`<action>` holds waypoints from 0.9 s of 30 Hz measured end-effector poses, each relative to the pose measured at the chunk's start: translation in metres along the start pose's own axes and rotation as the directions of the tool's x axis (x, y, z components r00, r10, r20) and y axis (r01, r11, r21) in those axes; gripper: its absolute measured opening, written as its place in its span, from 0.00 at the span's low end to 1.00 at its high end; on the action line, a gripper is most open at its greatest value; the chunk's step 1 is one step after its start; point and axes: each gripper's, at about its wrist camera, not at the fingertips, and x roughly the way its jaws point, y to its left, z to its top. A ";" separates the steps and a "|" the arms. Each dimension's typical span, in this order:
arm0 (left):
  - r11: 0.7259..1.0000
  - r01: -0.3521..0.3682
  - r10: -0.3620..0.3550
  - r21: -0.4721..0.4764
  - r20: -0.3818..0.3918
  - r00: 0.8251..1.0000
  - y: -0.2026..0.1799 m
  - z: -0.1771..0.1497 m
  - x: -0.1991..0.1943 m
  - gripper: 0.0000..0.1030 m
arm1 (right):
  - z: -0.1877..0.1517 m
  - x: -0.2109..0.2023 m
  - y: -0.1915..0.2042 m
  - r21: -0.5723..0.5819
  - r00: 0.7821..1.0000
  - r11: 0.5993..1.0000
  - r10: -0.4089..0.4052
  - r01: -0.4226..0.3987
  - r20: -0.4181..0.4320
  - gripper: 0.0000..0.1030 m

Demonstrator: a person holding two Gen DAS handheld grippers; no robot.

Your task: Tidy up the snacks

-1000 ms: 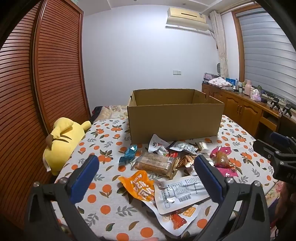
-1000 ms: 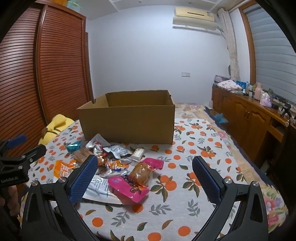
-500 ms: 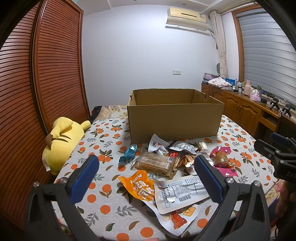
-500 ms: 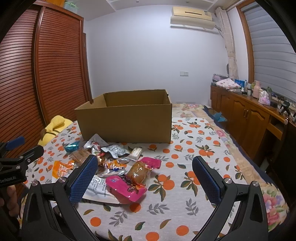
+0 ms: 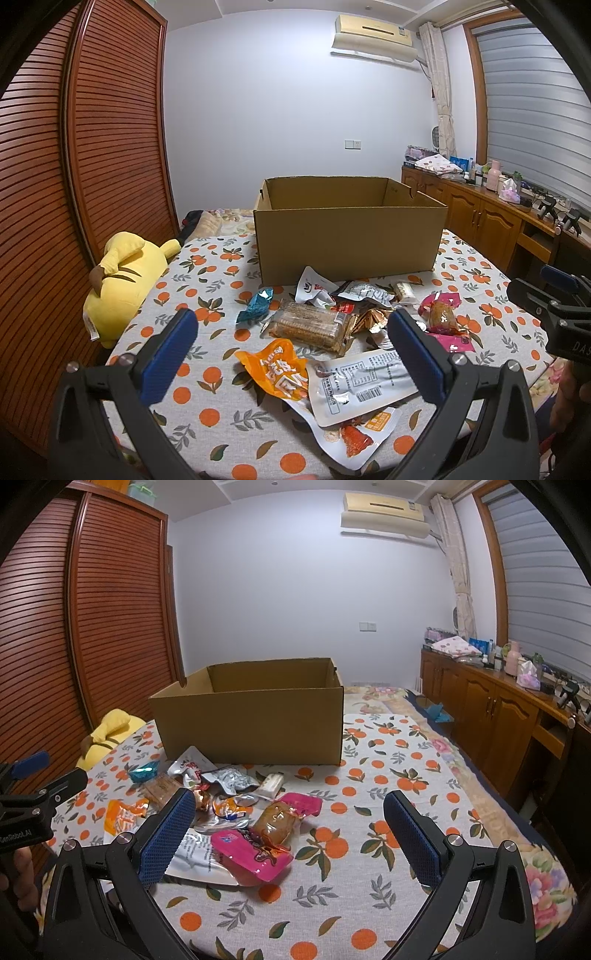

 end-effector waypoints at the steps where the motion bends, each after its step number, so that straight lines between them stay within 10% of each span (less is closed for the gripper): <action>1: 1.000 0.000 0.000 0.000 -0.001 1.000 0.000 0.000 0.000 1.00 | 0.000 0.000 0.000 0.001 1.000 1.000 0.002 -0.002 0.001 1.00; 27: 1.000 0.001 -0.001 -0.003 0.000 1.000 -0.003 -0.002 0.004 1.00 | 0.000 0.001 0.000 -0.002 1.000 1.000 0.002 -0.002 0.001 1.00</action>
